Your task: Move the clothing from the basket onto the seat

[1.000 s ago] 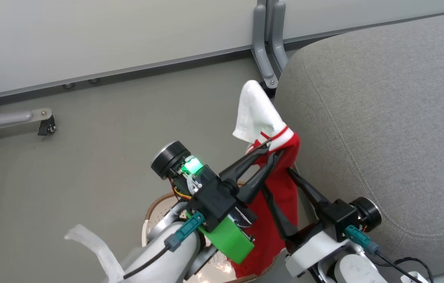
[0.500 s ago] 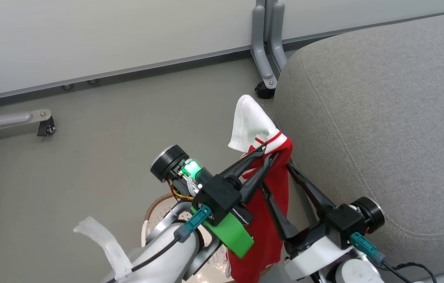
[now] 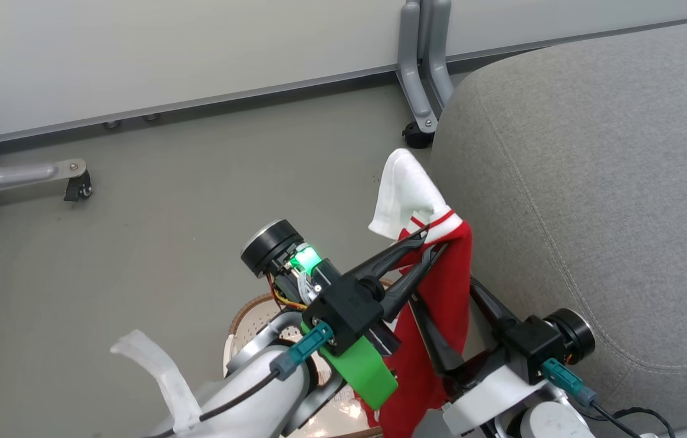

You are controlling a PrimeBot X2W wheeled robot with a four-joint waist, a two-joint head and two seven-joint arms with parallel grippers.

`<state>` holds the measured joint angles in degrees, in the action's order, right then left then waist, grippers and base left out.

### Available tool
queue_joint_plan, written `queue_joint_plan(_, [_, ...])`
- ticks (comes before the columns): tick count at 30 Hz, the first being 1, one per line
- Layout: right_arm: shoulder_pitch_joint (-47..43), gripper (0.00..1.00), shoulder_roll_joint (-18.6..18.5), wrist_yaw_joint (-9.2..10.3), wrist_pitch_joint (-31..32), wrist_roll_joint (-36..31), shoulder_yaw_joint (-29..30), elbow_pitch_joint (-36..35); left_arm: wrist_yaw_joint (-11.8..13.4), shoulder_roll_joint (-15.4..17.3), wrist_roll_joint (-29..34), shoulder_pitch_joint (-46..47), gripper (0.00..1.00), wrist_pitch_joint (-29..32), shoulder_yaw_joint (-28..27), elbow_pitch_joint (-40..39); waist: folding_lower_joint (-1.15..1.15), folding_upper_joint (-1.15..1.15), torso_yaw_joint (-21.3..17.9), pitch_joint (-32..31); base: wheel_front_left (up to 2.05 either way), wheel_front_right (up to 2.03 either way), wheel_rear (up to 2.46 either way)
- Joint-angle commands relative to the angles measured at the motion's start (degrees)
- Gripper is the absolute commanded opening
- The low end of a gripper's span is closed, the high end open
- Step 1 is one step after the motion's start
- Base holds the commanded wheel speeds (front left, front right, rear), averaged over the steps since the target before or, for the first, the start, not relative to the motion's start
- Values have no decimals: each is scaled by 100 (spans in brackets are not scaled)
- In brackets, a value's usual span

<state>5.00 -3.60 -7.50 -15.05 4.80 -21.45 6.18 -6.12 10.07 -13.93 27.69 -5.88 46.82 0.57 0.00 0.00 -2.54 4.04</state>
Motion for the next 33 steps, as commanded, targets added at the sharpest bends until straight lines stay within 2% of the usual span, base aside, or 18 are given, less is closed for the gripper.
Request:
queue_joint_plan(1, [45,100,-8,2,-18,-25,27,52,-31,47,-18,102,0,-11,2,-59,0,0,17,17,0,0,0])
queue_joint_plan(2, [62,100,-4,2,-18,-10,54,90,-32,69,-30,109,0,1,3,-99,0,0,24,23,0,0,0])
queue_joint_plan(3, [71,90,2,2,-19,0,62,125,-27,84,-37,118,0,6,4,-128,0,0,28,26,0,0,0])
queue_joint_plan(4, [72,40,5,2,-18,-32,48,202,-23,99,-45,127,0,9,-2,-154,0,0,31,28,0,0,0])
queue_joint_plan(5, [92,16,6,2,-18,-54,43,226,-19,113,-48,130,0,18,-5,-166,0,0,31,30,0,0,0])
queue_joint_plan(6, [104,0,8,2,-18,-25,55,267,-8,124,-52,129,0,34,-7,-176,0,0,30,31,0,0,0])
queue_joint_plan(21, [96,0,-10,2,-19,68,-2,295,64,231,-221,-28,0,276,46,122,0,0,-34,45,0,0,0])
queue_joint_plan(22, [89,0,-9,2,-19,61,2,291,50,231,-266,-61,40,303,61,133,0,0,-36,43,0,0,0])
queue_joint_plan(23, [81,0,-7,2,-19,54,6,286,29,239,-308,-84,93,355,79,131,0,0,-38,41,0,0,0])
queue_joint_plan(24, [79,0,-5,2,-19,50,9,280,22,250,-330,-75,100,372,75,110,0,0,-40,44,0,0,0])
queue_joint_plan(33, [120,0,15,2,-19,-21,141,176,102,279,-483,-112,100,441,40,43,0,0,-92,119,0,0,0])
